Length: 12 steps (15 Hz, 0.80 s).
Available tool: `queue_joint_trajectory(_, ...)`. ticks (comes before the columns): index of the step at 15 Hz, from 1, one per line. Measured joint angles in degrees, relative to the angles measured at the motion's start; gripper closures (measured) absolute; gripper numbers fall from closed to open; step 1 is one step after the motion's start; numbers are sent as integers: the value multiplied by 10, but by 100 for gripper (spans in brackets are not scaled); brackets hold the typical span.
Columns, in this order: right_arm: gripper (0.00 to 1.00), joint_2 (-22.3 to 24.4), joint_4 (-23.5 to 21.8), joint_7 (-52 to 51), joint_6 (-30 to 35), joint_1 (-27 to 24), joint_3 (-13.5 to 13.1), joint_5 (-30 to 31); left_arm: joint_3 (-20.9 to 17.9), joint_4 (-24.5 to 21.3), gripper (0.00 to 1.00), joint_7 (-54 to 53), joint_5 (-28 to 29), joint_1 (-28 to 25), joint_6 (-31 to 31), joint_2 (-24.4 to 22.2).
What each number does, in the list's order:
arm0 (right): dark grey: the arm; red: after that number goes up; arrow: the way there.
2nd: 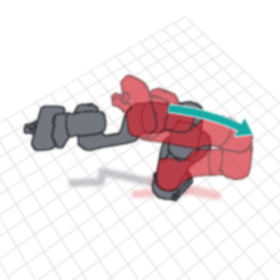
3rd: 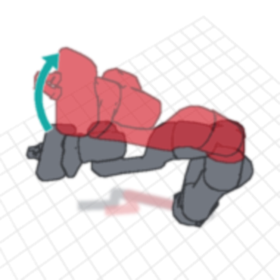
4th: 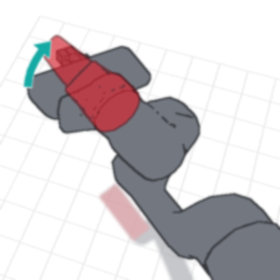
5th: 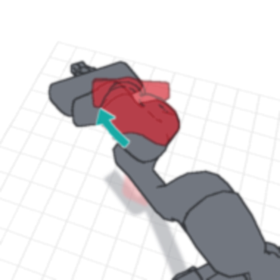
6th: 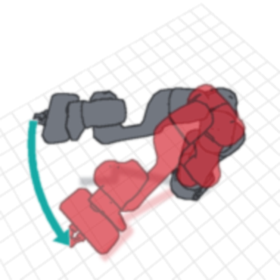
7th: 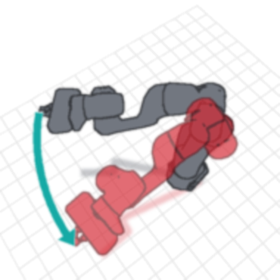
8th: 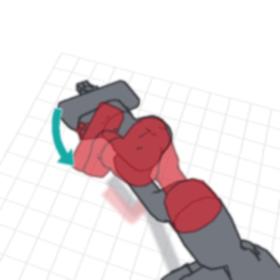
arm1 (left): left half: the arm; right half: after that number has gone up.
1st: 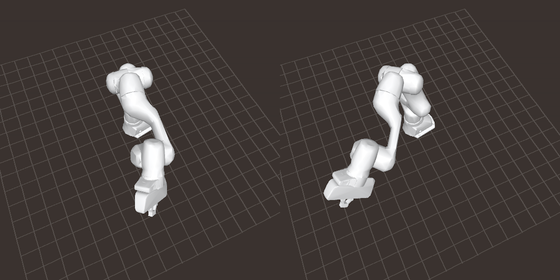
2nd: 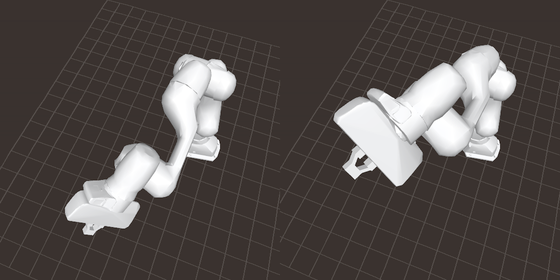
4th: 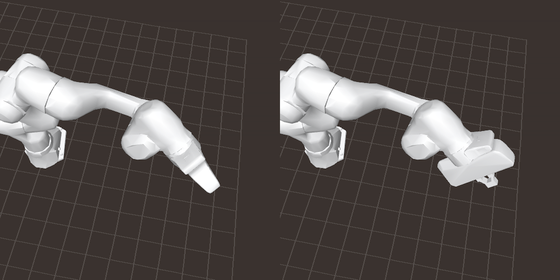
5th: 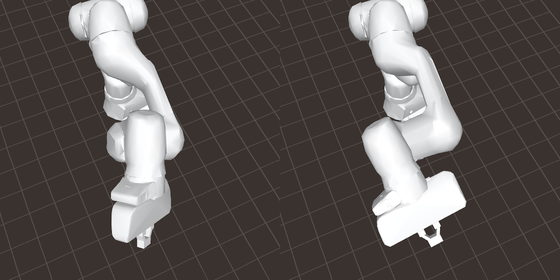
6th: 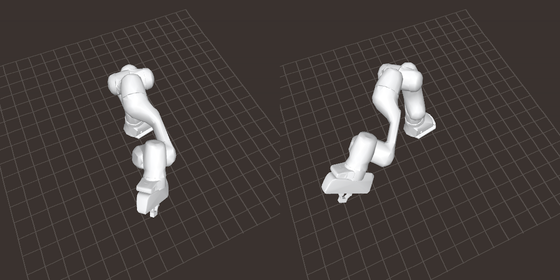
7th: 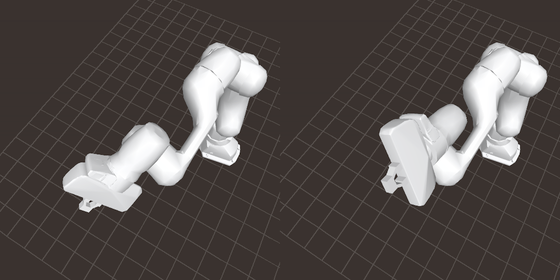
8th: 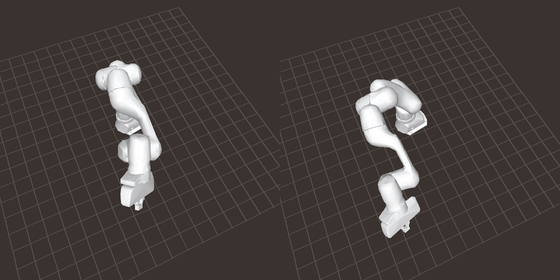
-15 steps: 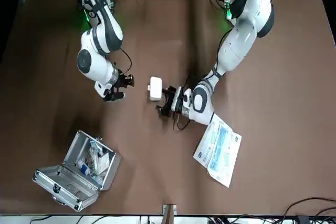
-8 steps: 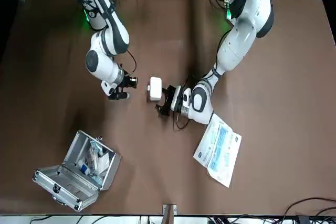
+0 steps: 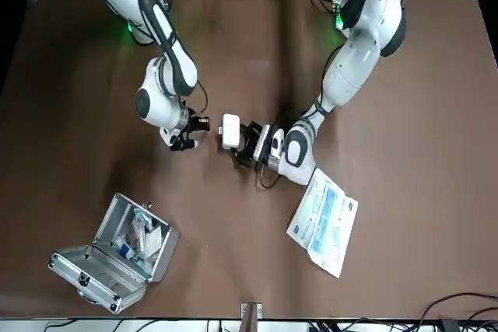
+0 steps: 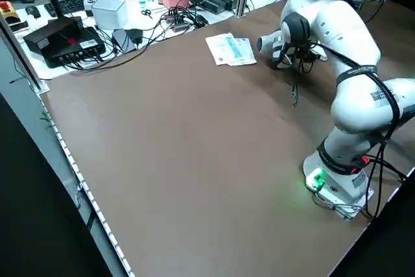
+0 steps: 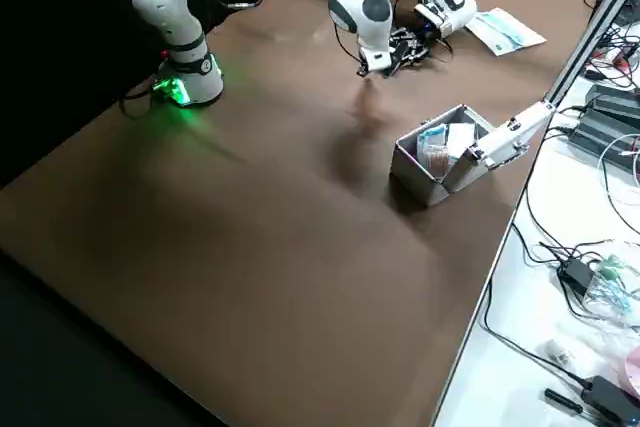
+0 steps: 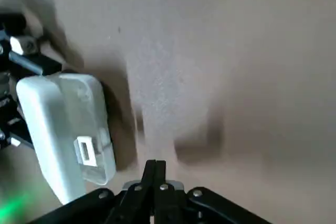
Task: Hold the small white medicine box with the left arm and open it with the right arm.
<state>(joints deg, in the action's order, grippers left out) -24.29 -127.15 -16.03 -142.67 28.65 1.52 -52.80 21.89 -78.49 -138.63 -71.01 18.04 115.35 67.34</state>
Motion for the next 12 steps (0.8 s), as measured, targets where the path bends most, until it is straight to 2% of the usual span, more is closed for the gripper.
queue_joint_trajectory(2,99,-8,5,-31,16,-1,0,-30,0,0,0,0,0,0,-2,0)
queue_joint_trajectory(8,99,-28,28,-36,34,-3,0,-36,0,0,0,-9,0,2,3,1)
queue_joint_trajectory(12,99,-39,46,-51,60,1,2,-67,0,1,0,-14,4,4,30,1)
